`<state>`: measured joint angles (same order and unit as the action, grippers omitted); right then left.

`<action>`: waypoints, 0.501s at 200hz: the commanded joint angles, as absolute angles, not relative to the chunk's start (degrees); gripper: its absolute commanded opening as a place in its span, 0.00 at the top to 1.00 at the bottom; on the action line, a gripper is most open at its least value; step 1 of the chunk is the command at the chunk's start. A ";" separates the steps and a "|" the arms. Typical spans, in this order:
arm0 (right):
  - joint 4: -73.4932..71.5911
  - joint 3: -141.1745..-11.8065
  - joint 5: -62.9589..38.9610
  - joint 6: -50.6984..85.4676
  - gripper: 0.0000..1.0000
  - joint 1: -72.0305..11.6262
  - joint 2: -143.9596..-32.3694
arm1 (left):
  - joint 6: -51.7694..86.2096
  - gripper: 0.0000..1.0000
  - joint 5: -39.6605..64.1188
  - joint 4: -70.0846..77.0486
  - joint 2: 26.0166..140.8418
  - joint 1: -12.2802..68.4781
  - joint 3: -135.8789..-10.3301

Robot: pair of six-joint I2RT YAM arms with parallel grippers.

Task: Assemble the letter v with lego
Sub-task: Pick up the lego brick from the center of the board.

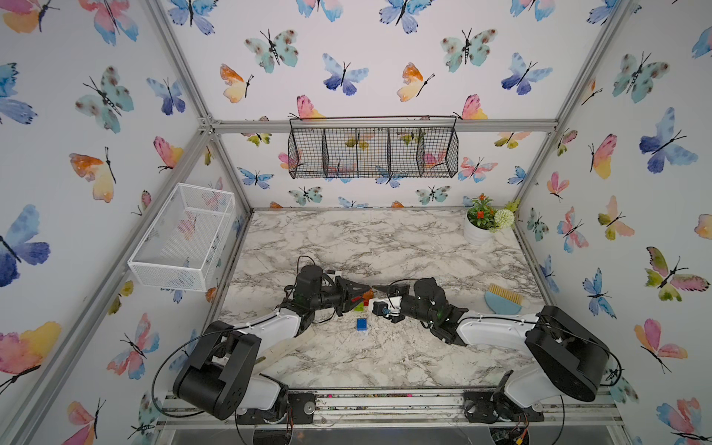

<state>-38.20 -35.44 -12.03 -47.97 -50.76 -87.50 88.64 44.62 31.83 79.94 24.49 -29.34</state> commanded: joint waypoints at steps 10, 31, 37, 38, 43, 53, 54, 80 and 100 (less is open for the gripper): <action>-38.38 -37.35 -9.04 -49.02 0.57 -51.67 -89.18 | 89.12 0.75 44.56 34.40 80.72 24.96 -30.15; -39.49 -37.44 -6.10 -50.38 0.64 -52.66 -90.06 | 89.84 0.75 44.64 35.68 80.86 24.90 -29.68; -40.03 -37.44 -5.34 -50.64 0.66 -52.90 -90.24 | 90.09 0.75 44.65 36.15 80.93 24.96 -29.58; -40.14 -37.44 -5.22 -50.63 0.66 -52.95 -90.25 | 90.13 0.75 44.69 36.22 80.94 24.96 -29.60; -40.60 -37.44 -4.74 -50.58 0.67 -53.00 -90.35 | 90.09 0.75 44.75 36.21 81.01 24.96 -29.68; -41.13 -37.44 -4.61 -50.36 0.69 -53.04 -90.35 | 90.09 0.75 44.90 36.21 81.10 24.93 -29.80; -41.13 -37.44 -4.64 -50.41 0.69 -53.06 -90.35 | 90.09 0.75 44.91 36.21 81.07 24.90 -29.86; -41.13 -37.80 -4.31 -50.59 0.72 -53.17 -90.70 | 90.09 0.75 44.91 36.37 81.29 24.89 -29.80; -41.01 -37.87 -4.31 -50.54 0.75 -53.21 -90.78 | 90.00 0.74 44.96 36.30 81.38 24.91 -29.74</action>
